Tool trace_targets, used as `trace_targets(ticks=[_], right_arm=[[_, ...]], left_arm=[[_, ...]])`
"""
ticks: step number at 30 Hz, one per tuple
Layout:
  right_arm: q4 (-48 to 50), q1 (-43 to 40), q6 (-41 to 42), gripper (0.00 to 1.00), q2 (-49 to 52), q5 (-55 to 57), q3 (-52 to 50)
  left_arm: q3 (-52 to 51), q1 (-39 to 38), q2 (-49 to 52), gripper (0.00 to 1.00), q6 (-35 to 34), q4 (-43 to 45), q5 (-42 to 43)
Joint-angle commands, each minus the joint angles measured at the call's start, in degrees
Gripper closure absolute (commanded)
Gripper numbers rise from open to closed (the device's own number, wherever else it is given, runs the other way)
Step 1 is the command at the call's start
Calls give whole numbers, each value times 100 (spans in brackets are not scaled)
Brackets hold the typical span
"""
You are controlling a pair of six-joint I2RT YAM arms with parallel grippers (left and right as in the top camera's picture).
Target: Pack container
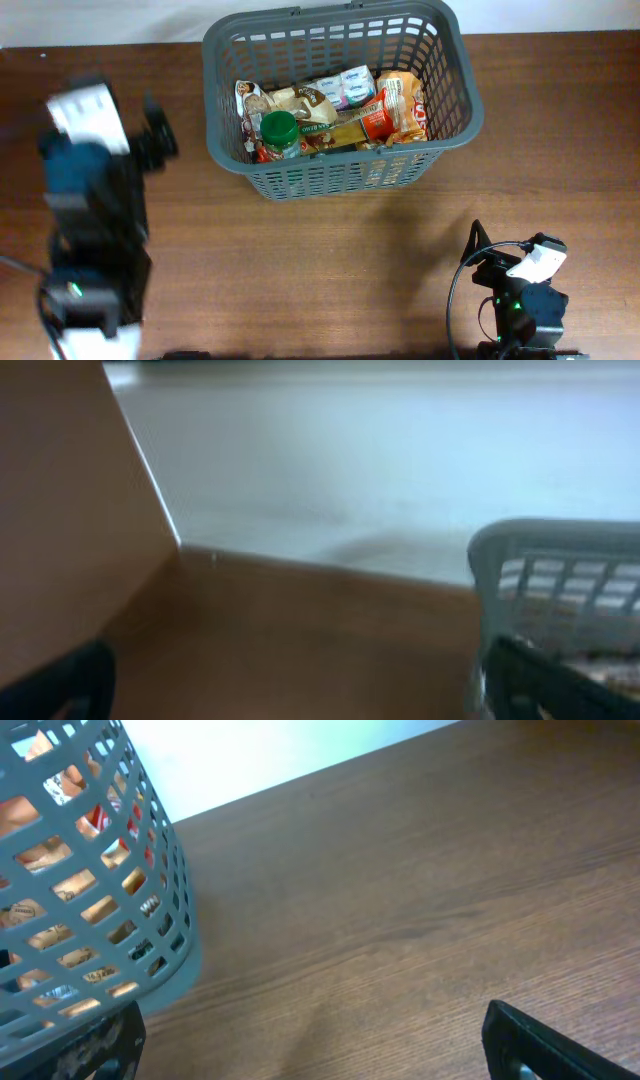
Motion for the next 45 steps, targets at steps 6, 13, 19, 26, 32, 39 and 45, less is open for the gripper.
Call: trace_targets(ticks=[6,13,19,26,32,39,45], right_arm=[[4,52,-9,1,-63,90,-44],[4,52,-9,1,-63,90,-44],[4,52,-9,1,-63,90,-44],[4,52,-9,1,-63,90,-44],[4,52,-9,1,-63,90,-44],[4,52,-9,1,-63,90,-44],[4,52,-9,1,-63,90,-44]], left_arm=[[-3480,-22,-3001,1,66,997,435],[-5246,-22,-4868,1,68,986,660],[-5901,-22,-5272,1,68,1054,704],[-5901,-22,-5272,1,70,1056,660],[-5901,-22,-5272,1,70,1054,660],[-5901,-22,-5272,1,70,1054,660],[-5901,-22,-5272,1,70,1054,660]])
